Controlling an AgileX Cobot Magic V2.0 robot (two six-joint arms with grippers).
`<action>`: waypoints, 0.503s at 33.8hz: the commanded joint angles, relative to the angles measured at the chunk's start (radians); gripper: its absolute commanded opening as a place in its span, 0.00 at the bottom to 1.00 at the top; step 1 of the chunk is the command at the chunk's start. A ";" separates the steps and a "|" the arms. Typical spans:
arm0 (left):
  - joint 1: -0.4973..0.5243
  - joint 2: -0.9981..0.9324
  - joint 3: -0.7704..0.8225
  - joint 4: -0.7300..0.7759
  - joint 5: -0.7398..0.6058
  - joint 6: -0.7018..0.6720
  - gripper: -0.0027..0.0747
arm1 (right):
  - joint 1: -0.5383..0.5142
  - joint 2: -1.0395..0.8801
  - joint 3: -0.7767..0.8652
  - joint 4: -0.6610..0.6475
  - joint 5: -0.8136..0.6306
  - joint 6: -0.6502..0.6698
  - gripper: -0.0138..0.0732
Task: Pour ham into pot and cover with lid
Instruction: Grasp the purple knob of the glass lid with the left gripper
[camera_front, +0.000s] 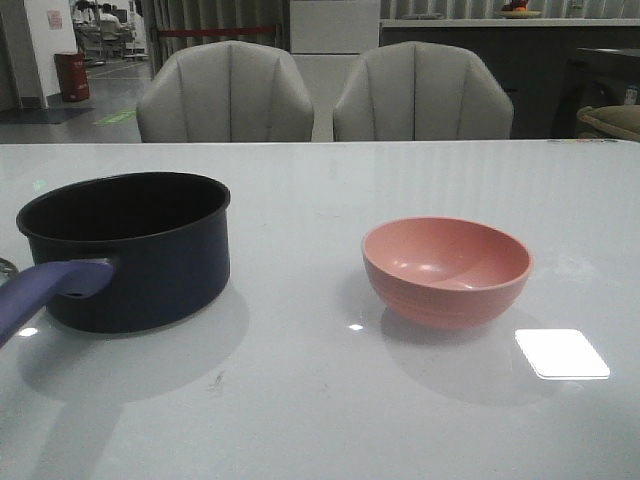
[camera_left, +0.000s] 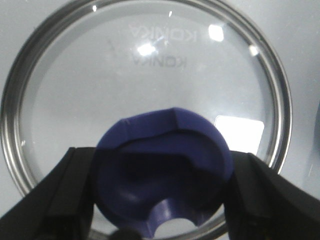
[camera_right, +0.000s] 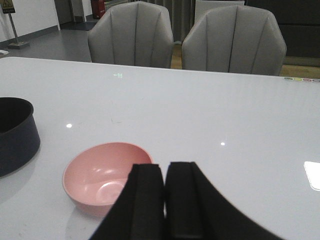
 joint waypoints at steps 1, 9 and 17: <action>0.002 -0.070 -0.089 -0.006 0.009 0.000 0.33 | -0.005 0.007 -0.030 0.003 -0.077 -0.005 0.35; -0.035 -0.168 -0.261 -0.066 0.018 0.000 0.33 | -0.005 0.007 -0.030 0.003 -0.077 -0.005 0.35; -0.214 -0.180 -0.372 -0.072 0.094 0.017 0.33 | -0.005 0.007 -0.030 0.003 -0.077 -0.005 0.35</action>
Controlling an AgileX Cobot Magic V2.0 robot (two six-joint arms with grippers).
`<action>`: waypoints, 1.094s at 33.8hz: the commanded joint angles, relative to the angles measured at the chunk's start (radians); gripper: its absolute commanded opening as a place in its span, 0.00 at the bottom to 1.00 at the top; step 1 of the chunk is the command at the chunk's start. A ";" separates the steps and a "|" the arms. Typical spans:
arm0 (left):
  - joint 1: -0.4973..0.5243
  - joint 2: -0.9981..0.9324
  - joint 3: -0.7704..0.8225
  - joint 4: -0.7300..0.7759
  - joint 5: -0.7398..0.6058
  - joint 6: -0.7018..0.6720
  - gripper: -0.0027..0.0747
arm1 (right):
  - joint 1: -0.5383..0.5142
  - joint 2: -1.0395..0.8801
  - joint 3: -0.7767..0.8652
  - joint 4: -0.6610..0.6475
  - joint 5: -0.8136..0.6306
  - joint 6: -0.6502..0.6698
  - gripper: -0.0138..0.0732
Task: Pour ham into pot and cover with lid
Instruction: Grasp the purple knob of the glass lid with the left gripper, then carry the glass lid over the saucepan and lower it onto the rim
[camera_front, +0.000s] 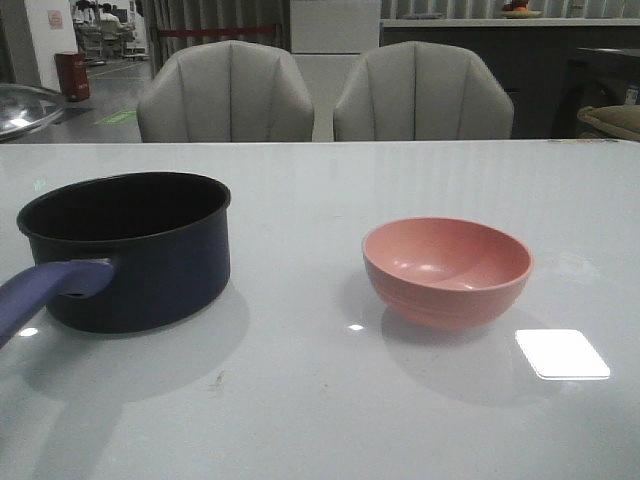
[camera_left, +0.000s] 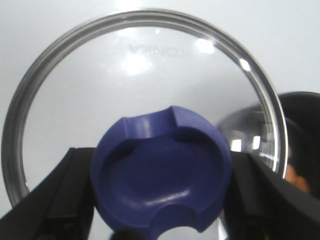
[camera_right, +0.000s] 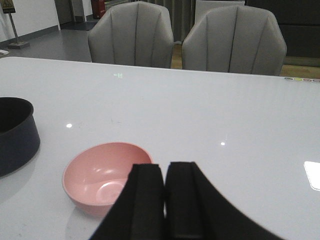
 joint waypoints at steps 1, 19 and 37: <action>-0.087 -0.054 -0.053 -0.031 -0.002 0.009 0.33 | -0.005 0.007 -0.030 0.003 -0.077 -0.005 0.35; -0.282 0.048 -0.055 -0.004 0.081 0.009 0.33 | -0.005 0.007 -0.030 0.003 -0.077 -0.005 0.35; -0.282 0.118 -0.055 0.003 0.017 0.013 0.61 | -0.005 0.007 -0.030 0.003 -0.077 -0.005 0.35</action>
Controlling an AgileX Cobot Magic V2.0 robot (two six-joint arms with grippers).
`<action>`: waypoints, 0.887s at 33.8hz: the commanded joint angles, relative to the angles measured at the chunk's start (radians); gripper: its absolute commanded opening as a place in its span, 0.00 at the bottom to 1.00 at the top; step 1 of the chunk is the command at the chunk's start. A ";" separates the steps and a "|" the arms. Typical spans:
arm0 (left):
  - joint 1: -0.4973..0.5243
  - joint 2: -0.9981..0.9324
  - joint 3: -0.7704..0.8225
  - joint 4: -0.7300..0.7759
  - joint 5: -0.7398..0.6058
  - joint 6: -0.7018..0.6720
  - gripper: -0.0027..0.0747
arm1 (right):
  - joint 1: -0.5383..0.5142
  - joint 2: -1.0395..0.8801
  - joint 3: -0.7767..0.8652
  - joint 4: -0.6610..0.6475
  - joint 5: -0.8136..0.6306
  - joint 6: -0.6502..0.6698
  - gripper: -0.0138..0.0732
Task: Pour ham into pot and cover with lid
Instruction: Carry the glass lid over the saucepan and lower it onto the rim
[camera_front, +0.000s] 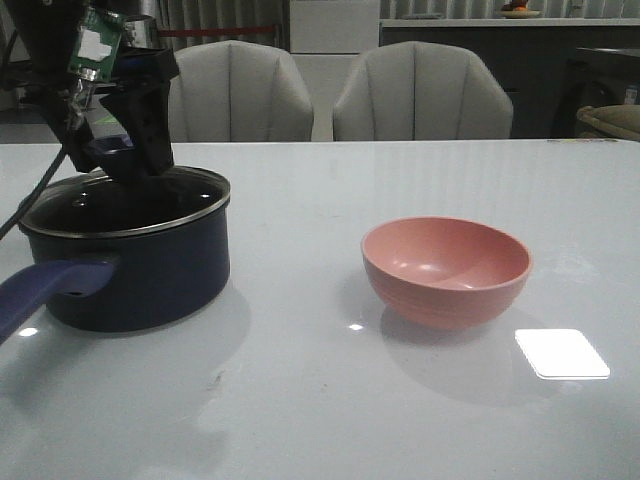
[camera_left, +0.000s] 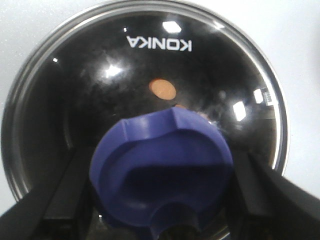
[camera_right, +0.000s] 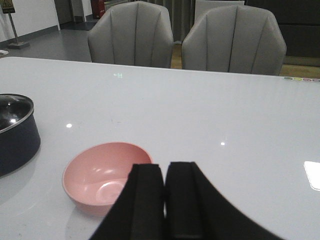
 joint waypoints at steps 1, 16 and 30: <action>-0.007 -0.044 -0.032 -0.006 -0.069 0.000 0.62 | -0.005 0.007 -0.030 0.003 -0.077 -0.005 0.35; -0.007 -0.044 -0.034 0.025 -0.011 0.000 0.82 | -0.005 0.007 -0.030 0.003 -0.077 -0.005 0.35; -0.007 -0.056 -0.175 0.010 0.099 0.000 0.84 | -0.005 0.007 -0.030 0.003 -0.077 -0.005 0.35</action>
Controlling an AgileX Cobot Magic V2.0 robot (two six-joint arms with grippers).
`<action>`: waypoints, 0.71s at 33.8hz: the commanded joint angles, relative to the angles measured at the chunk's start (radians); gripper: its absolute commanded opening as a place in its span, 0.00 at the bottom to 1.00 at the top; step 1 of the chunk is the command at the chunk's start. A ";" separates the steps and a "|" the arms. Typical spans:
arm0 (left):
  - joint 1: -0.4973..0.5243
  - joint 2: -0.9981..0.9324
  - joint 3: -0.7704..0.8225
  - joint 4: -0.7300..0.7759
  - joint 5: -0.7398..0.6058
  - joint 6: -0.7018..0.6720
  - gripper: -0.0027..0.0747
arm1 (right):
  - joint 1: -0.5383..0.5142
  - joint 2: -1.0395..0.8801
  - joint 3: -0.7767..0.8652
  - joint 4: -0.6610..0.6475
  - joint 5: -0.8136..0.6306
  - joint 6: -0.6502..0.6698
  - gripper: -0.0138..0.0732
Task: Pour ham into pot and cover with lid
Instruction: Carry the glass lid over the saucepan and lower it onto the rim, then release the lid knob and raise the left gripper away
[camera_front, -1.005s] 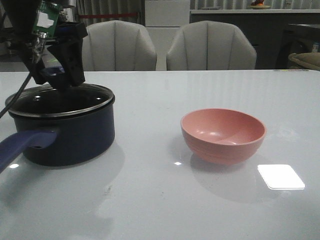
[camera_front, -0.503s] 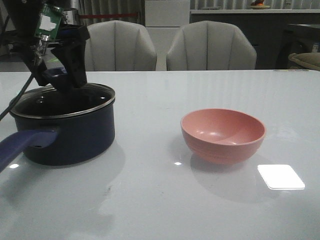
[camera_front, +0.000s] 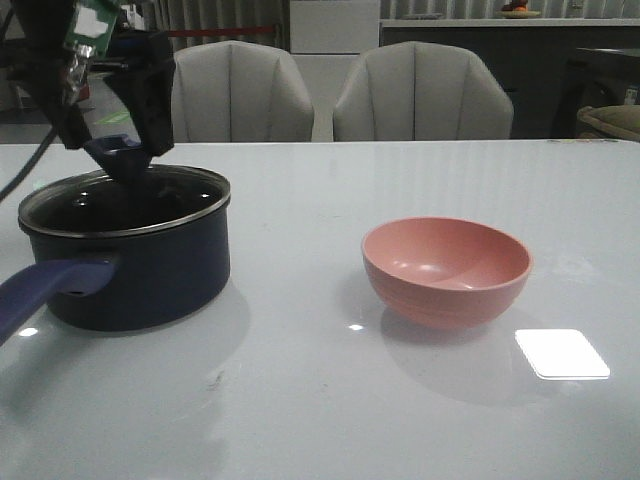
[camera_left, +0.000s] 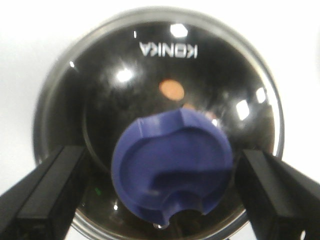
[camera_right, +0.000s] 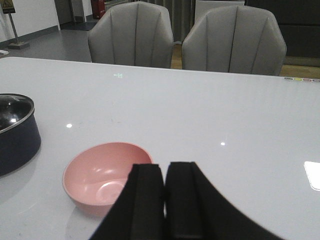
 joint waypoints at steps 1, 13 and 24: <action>-0.006 -0.081 -0.060 -0.027 0.009 -0.001 0.84 | -0.005 0.007 -0.030 0.003 -0.077 -0.005 0.35; -0.006 -0.373 0.078 -0.018 -0.107 0.015 0.84 | -0.005 0.007 -0.030 0.003 -0.077 -0.005 0.35; -0.006 -0.741 0.427 -0.018 -0.293 0.015 0.84 | -0.005 0.007 -0.030 0.003 -0.077 -0.005 0.35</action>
